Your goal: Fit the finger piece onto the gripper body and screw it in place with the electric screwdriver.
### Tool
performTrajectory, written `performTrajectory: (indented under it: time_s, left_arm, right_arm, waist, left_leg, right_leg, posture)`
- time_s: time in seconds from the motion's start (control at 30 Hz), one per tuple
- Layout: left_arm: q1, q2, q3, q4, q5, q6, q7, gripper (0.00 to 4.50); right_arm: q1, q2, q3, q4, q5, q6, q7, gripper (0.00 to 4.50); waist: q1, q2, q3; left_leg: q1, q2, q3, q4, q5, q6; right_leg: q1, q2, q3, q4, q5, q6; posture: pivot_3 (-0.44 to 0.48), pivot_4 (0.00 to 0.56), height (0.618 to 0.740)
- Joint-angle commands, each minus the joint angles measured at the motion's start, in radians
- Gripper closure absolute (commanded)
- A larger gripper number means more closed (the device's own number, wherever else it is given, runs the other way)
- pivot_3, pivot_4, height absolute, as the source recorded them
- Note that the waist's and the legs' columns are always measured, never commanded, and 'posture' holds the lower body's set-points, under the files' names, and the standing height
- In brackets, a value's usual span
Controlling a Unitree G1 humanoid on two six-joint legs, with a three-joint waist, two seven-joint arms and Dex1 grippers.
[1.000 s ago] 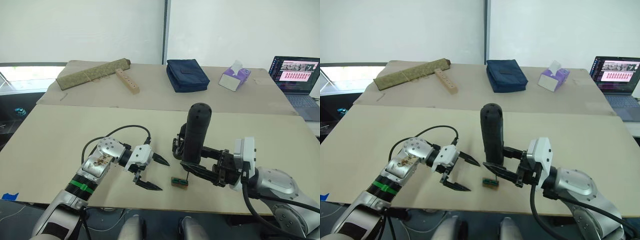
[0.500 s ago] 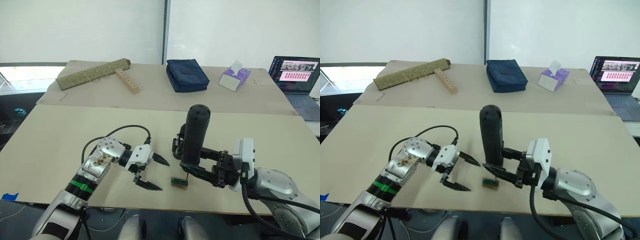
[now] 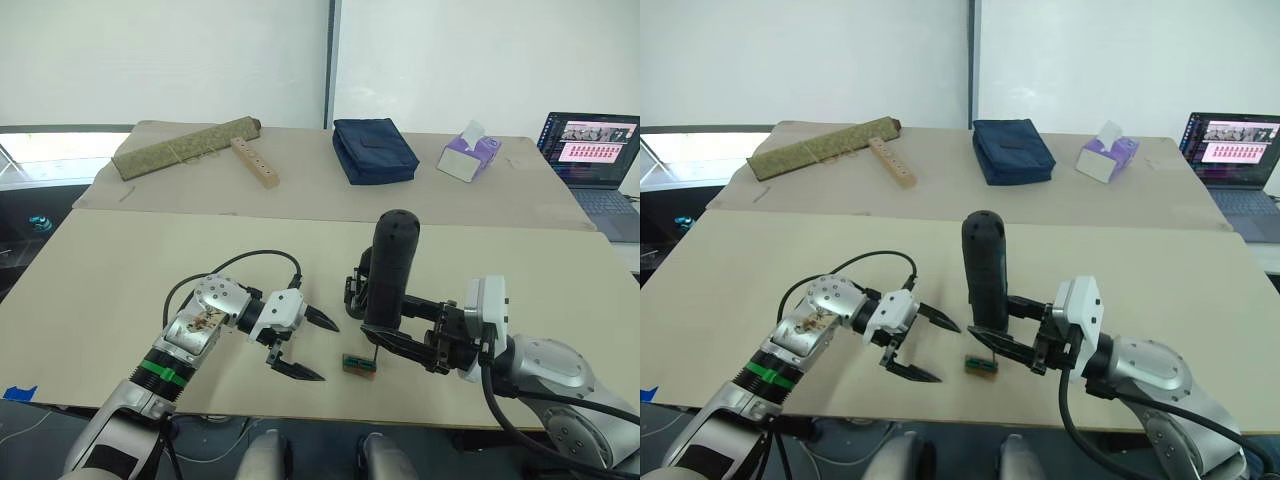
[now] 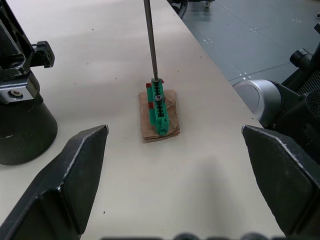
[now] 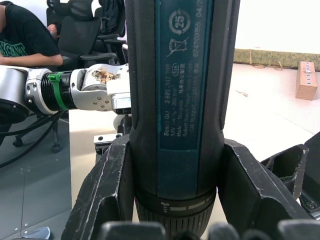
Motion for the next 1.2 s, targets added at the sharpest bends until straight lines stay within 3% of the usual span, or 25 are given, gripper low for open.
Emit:
performTrajectory:
  time_s: [0.03,0.6,0.97,1.2]
  left_arm:
    - [-0.013,-0.003,0.012,-0.029,-0.011,0.000,-0.002,0.00]
    - [0.014,0.014,0.035,-0.093,-0.070,0.121,-0.001,0.00]
    - [0.010,0.049,0.096,-0.101,-0.093,0.177,0.034,0.00]
    - [-0.043,0.077,0.146,-0.031,-0.119,0.229,0.022,0.00]
  right_arm:
    - [0.006,0.003,-0.023,-0.055,0.018,-0.025,-0.002,2.59]
    - [-0.096,-0.077,-0.102,-0.116,0.228,0.088,-0.094,2.59]
    - [-0.461,-0.070,-0.053,0.043,0.512,0.303,-0.297,2.59]
    - [-0.683,-0.036,0.000,0.154,0.551,0.390,-0.366,2.59]
  waist:
    - [0.000,0.000,0.000]
    - [-0.002,0.000,0.000]
    - [-0.008,0.000,0.000]
    - [-0.012,0.000,0.000]
  left_leg:
    - [0.000,0.000,0.000,0.000,0.000,0.000]
    - [0.000,0.000,0.000,0.000,0.000,0.000]
    - [-0.001,0.001,-0.003,0.000,0.000,0.000]
    - [-0.001,0.001,-0.004,0.000,0.000,0.000]
  right_leg:
    - [0.000,0.000,0.000,0.000,0.000,0.000]
    - [0.000,0.000,0.000,0.000,0.000,0.000]
    - [-0.001,0.000,0.000,0.000,0.000,0.000]
    - [-0.001,0.000,0.000,0.001,0.000,0.000]
  posture:
    - [0.000,0.150,0.738]
    - [0.000,0.150,0.738]
    - [0.000,0.150,0.738]
    - [0.000,0.150,0.738]
